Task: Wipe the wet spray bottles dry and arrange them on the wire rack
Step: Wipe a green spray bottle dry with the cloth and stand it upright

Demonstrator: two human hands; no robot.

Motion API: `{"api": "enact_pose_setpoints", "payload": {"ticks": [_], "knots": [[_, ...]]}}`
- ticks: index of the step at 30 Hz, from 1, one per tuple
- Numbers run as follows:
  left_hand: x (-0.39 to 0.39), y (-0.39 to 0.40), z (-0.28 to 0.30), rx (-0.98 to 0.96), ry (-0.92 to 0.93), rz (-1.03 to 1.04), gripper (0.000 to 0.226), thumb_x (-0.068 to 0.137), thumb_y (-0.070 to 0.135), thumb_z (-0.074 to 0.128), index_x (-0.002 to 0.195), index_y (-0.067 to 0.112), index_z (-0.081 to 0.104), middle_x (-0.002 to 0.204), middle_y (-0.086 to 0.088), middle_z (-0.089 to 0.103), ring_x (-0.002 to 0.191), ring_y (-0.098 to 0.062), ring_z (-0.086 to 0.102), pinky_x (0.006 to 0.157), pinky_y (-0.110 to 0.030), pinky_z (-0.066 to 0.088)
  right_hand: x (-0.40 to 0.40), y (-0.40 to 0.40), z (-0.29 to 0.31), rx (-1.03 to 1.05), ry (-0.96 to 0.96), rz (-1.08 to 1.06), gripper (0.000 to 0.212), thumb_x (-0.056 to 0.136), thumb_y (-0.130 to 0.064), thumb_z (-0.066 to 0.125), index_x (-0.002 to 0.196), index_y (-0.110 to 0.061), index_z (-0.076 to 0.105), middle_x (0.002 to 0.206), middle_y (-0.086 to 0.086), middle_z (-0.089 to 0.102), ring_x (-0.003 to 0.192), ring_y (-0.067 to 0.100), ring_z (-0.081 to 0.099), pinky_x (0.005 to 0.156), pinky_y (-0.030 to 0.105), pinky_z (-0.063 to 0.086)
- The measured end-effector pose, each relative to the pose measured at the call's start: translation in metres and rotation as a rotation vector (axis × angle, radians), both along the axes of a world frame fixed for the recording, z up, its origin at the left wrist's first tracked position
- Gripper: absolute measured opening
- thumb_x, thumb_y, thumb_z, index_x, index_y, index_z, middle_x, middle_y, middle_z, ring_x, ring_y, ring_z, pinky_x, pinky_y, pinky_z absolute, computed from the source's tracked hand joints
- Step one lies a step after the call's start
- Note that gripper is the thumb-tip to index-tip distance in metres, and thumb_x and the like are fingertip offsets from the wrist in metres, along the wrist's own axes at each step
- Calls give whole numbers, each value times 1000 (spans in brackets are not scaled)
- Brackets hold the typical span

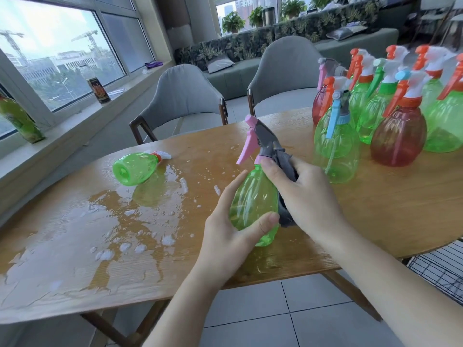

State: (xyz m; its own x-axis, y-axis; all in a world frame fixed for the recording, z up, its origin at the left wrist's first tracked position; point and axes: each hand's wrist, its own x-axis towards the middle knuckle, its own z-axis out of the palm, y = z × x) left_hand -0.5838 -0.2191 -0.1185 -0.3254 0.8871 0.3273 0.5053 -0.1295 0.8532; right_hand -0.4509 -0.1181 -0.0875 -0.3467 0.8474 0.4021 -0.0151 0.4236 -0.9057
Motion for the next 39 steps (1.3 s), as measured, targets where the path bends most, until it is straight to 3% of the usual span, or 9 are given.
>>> {"api": "enact_pose_setpoints", "payload": {"ticks": [3,6,9,11,19,22,27,33,39], "knots": [[-6,1,1,-22,-17,-21,81,78,59,85,148,62,46,149,39,52,143,10,45,117,-28,39,-1,3,-2,-214,157,119,67,102,-53,45,108,14,52,106,43,54,97,59,54,84,67,47],[-7,0,4,-37,-33,-38,82,77,59,85,148,62,46,150,40,50,143,12,43,114,-23,37,-1,5,-9,-186,122,79,70,99,-57,46,106,12,55,109,43,54,102,62,52,87,73,45],[-7,1,5,-40,-40,-49,84,77,54,87,150,56,47,149,38,52,141,13,44,113,-22,38,3,0,-8,-93,140,-44,19,105,-33,60,108,-33,78,100,-1,79,100,23,73,91,52,58],[-7,1,5,-42,-34,-46,85,77,53,88,151,55,47,150,35,52,143,10,45,118,-30,39,3,-4,-7,-5,158,-115,20,100,-26,68,115,-36,75,99,-21,78,100,1,72,90,33,60],[-2,3,2,-59,4,-80,89,83,44,91,158,46,43,153,22,57,147,-3,48,125,-48,38,-6,1,-8,593,-47,-366,19,94,-14,76,112,-9,79,101,5,62,88,16,62,80,22,53],[-3,3,1,-51,-26,-74,88,83,44,89,158,44,43,155,22,55,149,-4,46,126,-49,37,-6,1,-5,617,-130,-309,20,95,-19,74,114,-13,78,105,3,59,91,19,59,83,28,54],[-6,3,3,-63,-39,-78,83,84,45,86,156,48,45,156,24,53,149,-2,45,126,-49,37,8,11,-2,573,-135,-274,20,88,-13,82,108,-14,81,103,3,65,89,9,61,83,6,47],[-9,0,2,-66,-82,-60,80,77,62,83,148,61,47,156,22,54,149,-7,46,124,-53,39,23,26,-9,546,-174,-369,18,84,-4,82,101,-9,81,101,8,70,84,10,61,82,4,46],[-7,-3,5,-68,-60,-73,81,76,60,84,148,61,48,155,23,54,146,-4,49,123,-51,40,24,23,9,651,-10,-322,20,92,-9,77,111,-7,76,105,6,70,95,13,65,84,21,54]]}}
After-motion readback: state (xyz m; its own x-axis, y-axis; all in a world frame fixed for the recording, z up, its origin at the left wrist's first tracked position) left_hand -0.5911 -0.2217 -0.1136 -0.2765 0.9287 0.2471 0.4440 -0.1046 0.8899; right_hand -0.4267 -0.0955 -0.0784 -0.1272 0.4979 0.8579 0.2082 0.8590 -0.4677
